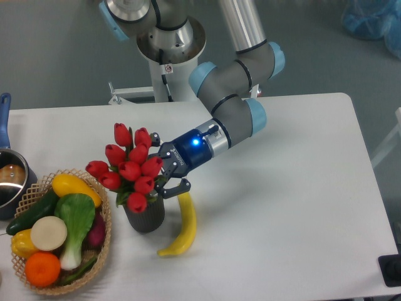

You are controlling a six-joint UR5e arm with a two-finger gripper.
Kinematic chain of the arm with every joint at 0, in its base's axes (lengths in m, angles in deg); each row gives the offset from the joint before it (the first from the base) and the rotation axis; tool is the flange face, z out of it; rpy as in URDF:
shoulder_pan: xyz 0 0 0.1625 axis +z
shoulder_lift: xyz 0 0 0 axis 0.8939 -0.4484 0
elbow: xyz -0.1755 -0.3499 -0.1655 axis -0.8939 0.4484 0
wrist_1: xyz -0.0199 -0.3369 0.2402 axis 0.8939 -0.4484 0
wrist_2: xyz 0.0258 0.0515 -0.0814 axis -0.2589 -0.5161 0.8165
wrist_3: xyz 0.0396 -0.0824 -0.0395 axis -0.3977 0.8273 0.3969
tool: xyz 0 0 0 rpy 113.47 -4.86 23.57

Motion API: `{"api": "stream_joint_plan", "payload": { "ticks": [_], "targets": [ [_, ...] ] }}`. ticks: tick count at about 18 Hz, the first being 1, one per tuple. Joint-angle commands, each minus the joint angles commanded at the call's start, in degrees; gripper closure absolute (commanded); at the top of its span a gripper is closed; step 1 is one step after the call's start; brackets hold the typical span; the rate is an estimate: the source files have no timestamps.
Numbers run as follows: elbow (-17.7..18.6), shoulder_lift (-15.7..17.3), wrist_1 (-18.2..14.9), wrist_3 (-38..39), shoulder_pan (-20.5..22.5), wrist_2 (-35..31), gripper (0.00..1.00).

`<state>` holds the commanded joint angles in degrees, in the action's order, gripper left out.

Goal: Insert the flowers into the vase
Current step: 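Push the tulips further down into the vase, adjusting the grip, then open the gripper to release the tulips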

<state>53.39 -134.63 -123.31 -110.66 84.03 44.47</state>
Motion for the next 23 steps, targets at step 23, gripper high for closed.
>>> {"api": "stream_joint_plan", "payload": {
  "ticks": [23],
  "targets": [
    [-1.05,6.23,-0.09,1.4,2.9,-15.19,0.0]
  ]
}}
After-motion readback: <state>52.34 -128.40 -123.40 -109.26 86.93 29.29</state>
